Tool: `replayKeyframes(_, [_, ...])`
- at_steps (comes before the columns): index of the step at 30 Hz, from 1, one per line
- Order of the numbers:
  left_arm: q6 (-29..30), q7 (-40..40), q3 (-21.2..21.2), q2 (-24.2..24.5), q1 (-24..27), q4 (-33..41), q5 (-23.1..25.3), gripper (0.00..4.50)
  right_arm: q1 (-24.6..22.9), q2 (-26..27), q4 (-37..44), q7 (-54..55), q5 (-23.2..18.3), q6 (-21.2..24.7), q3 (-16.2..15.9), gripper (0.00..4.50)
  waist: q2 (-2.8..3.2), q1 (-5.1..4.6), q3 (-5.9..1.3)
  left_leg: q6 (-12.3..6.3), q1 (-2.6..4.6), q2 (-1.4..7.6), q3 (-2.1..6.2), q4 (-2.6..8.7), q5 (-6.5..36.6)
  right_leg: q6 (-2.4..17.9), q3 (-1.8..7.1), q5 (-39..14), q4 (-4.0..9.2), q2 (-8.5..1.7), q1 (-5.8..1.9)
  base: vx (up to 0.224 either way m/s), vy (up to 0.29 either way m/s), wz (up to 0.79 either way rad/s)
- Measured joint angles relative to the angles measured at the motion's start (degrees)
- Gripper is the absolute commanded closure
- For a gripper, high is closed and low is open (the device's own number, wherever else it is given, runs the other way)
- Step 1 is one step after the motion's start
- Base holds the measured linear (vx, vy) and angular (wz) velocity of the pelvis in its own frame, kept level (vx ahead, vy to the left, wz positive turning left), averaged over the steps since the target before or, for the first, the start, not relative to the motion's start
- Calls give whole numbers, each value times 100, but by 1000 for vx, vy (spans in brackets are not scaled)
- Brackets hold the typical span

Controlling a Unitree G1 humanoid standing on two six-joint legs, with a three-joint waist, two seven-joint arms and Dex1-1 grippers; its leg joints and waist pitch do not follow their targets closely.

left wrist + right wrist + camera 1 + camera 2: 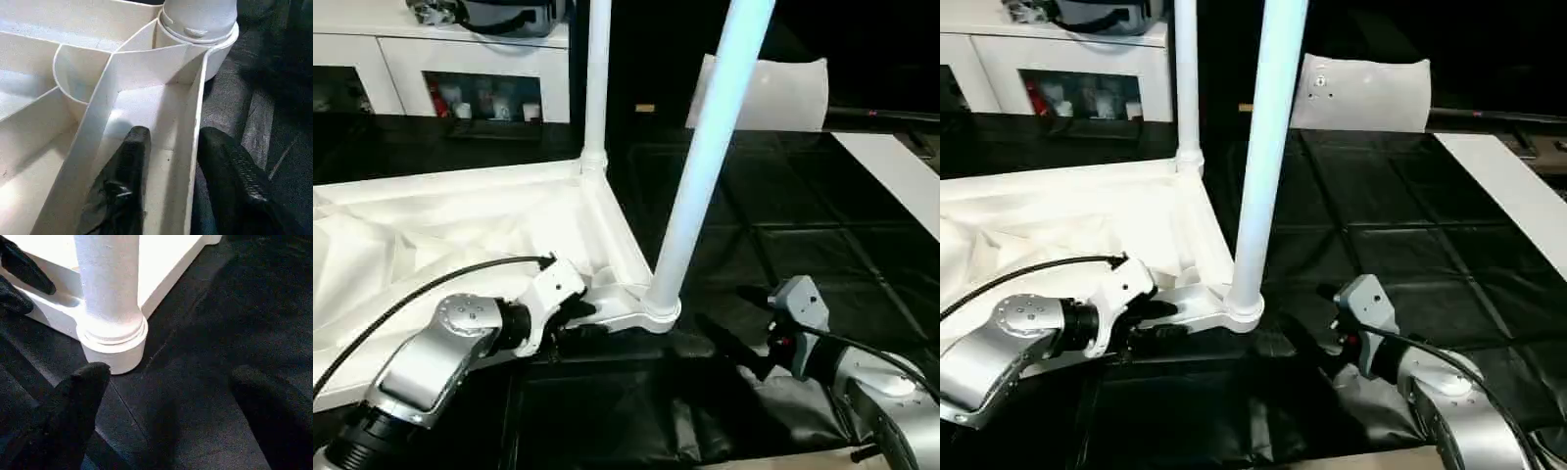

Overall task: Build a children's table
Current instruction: Rotate leg to tighten

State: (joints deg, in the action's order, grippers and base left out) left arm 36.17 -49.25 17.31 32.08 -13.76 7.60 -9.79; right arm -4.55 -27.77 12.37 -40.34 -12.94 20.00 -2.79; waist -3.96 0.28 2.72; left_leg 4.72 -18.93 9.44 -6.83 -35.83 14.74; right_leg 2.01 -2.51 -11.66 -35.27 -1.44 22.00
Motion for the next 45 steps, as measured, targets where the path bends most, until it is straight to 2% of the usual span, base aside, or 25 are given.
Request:
replayKeyframes(3, [-23,-45,0,-28,-1,-7,-7,329,-4,-1,6,-44,-29,48,-26,0,3,5,2,0,0,0,0,0,0,0,0,0,0,0,0,0,0,0])
replayKeyframes(6, [-24,-92,19,-23,-12,-7,-6,339,-7,-7,10,-49,-24,50,-107,0,8,4,5,0,0,0,0,0,0,1,0,0,0,0,0,0,0,0])
replayKeyframes(10, [-4,-209,182,117,-91,23,14,378,-13,-9,13,-48,19,50,-216,0,21,4,12,0,0,1,0,1,0,1,0,0,0,0,0,0,0,0])
replayKeyframes(14, [25,-307,419,294,-197,118,232,394,-14,-11,12,-43,33,50,-219,0,35,-2,18,0,0,0,-1,6,0,1,0,0,4,0,0,0,0,0])
replayKeyframes(15, [40,-305,450,295,-218,126,280,416,-14,-13,12,-38,34,50,-219,0,45,-3,19,0,0,0,-2,7,0,1,1,0,4,0,0,0,0,0])
replayKeyframes(19, [76,-295,516,277,-281,117,371,443,-13,-42,13,-35,30,50,-219,0,59,0,24,0,0,0,-2,7,0,1,1,0,4,0,0,0,0,0])
replayKeyframes(25, [-156,-374,508,194,-281,30,328,443,-8,-62,12,-131,20,55,-221,0,66,-2,31,-2,-1,0,-7,10,0,0,2,0,8,-1,3,0,0,0])
replayKeyframes(31, [-808,-731,381,362,-227,-234,289,443,227,-57,-117,-242,12,31,-411,0,61,-11,35,0,0,2,-8,20,-4,-1,0,-1,3,0,10,0,0,0])
replayKeyframes(34, [-1239,-926,362,550,-261,-499,288,443,389,25,-226,-273,20,14,-499,0,37,-12,42,-8,7,3,-11,31,-17,-1,-1,-1,-3,1,13,0,0,0])
replayKeyframes(38, [-1759,-1181,275,678,-529,-1143,299,443,624,242,-276,-274,-5,15,-596,0,10,-2,52,12,4,10,-14,35,-41,-14,-7,-7,-8,1,17,0,0,0])
replayKeyframes(42, [-1919,-1297,236,669,-878,-1664,345,443,830,375,-473,-222,-45,-1,-620,0,-37,0,79,35,-7,13,-20,35,-52,-9,-7,12,-3,-1,25,0,0,0])
replayKeyframes(45, [-2049,-1437,213,679,-972,-1878,347,443,864,402,-577,-189,-25,-49,-628,0,-32,11,81,34,-11,15,-23,35,-54,25,-7,36,-3,-1,28,0,0,0])
